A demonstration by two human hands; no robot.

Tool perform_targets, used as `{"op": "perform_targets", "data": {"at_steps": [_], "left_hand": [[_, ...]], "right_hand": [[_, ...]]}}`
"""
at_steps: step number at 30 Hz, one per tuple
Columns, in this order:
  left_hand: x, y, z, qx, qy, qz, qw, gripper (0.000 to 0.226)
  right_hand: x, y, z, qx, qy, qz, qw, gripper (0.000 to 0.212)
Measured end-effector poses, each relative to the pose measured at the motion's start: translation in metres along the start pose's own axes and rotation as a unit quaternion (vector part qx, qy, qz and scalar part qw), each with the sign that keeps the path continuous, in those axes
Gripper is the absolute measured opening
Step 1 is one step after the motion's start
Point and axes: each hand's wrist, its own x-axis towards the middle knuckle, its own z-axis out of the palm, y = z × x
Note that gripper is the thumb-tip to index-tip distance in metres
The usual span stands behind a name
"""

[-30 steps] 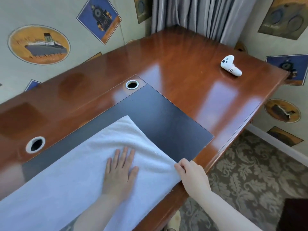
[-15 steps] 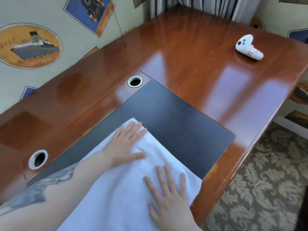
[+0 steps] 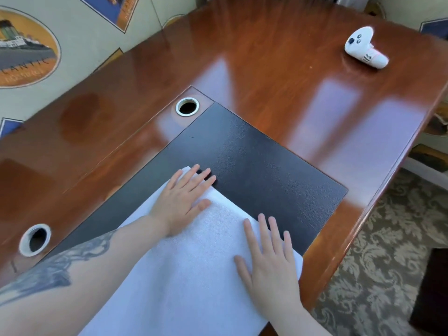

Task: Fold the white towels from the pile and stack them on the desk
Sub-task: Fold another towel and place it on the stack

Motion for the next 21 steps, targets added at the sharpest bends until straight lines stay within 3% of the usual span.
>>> {"op": "perform_targets", "data": {"at_steps": [4,8,10,13,16,19,21], "left_hand": [[0.011,-0.014,-0.014,0.059,-0.068,0.043,0.995,0.061],[0.037,-0.032,-0.053,0.148,-0.133,0.108,0.974,0.043],[0.048,-0.025,-0.068,0.187,-0.158,0.137,0.96,0.035],[0.061,-0.008,-0.081,0.252,-0.215,0.144,0.933,0.027],[0.069,0.002,-0.091,0.319,-0.25,0.151,0.902,0.03],[0.073,0.002,-0.099,0.337,-0.256,0.154,0.893,0.032],[0.074,0.0,-0.104,0.326,-0.253,0.152,0.898,0.031]], "right_hand": [[-0.004,0.013,-0.013,-0.013,0.027,0.047,0.998,0.062],[-0.007,0.012,-0.027,0.01,0.04,0.04,0.998,0.041],[-0.002,0.006,-0.041,0.061,-0.037,0.068,0.995,0.033],[0.016,0.013,-0.061,0.121,-0.179,0.163,0.963,0.035],[0.032,0.022,-0.082,0.112,-0.312,0.149,0.932,0.033],[0.035,0.029,-0.088,0.093,-0.323,0.1,0.936,0.03],[0.034,0.034,-0.092,0.212,-0.324,0.103,0.916,0.031]]}}
